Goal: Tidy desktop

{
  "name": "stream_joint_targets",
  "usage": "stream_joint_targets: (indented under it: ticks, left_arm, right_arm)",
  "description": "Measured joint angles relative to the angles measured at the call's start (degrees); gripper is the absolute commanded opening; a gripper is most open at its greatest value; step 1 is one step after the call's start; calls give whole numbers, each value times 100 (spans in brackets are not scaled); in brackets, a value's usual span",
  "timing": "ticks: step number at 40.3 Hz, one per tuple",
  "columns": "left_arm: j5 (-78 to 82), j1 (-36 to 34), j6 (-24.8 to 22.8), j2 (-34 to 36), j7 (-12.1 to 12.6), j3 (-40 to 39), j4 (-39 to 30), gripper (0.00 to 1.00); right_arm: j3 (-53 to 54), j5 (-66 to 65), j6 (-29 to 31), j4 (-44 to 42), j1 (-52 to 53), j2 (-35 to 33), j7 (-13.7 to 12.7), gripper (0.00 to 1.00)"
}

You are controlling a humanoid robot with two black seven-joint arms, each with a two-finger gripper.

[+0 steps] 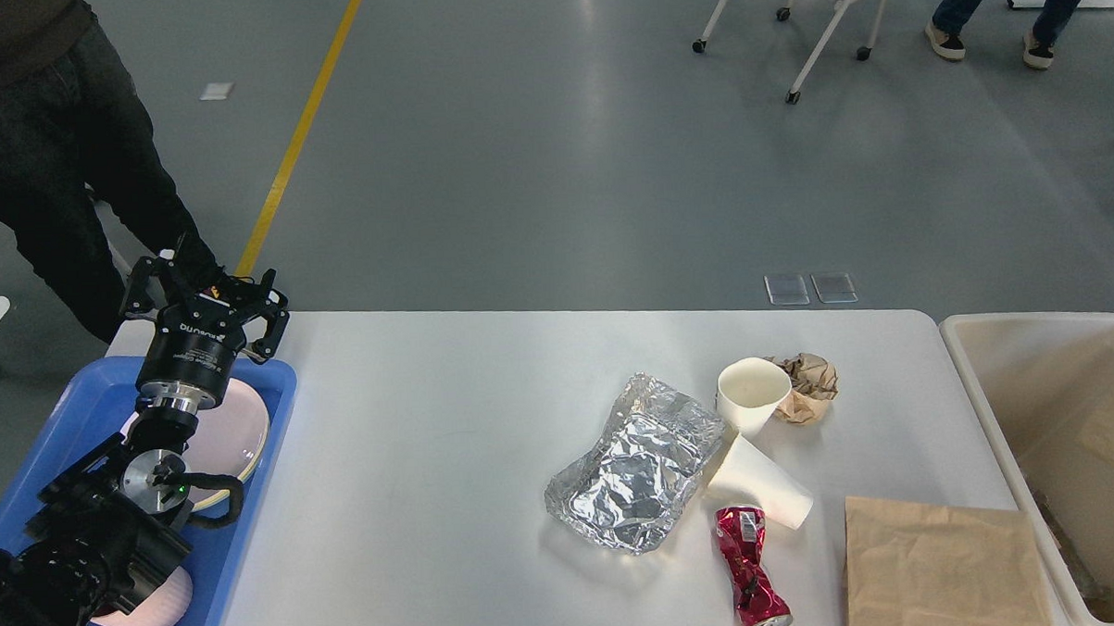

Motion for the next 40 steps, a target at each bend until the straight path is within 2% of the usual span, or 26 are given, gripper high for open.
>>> stream_joint_targets:
  ticks: [6,7,10,12,26,29,40]
  left_arm:
    - [0,0,0,0,0,0,0,96]
    - [0,0,0,0,0,0,0,96]
    - [0,0,0,0,0,0,0,96]
    - [0,0,0,0,0,0,0,96]
    - [0,0,0,0,1,0,0,96]
    - [0,0,0,0,3,0,0,96]
    - [0,0,0,0,3,0,0,96]
  right_arm:
    - [20,0,-172,-8,-131,58,0,0]
    - [22,0,-185,-9,-138,60,0,5]
    - [33,1,-205,-10,-147,62,0,33]
    - [65,5,-231,-15,-153,62,0,45]
    - [165,9,-815,-14,-299,18,15,86]
    - [166,9,-933,-11,-336,7,16,100]
    - [539,48,-920,293,-223,-226,6,100]
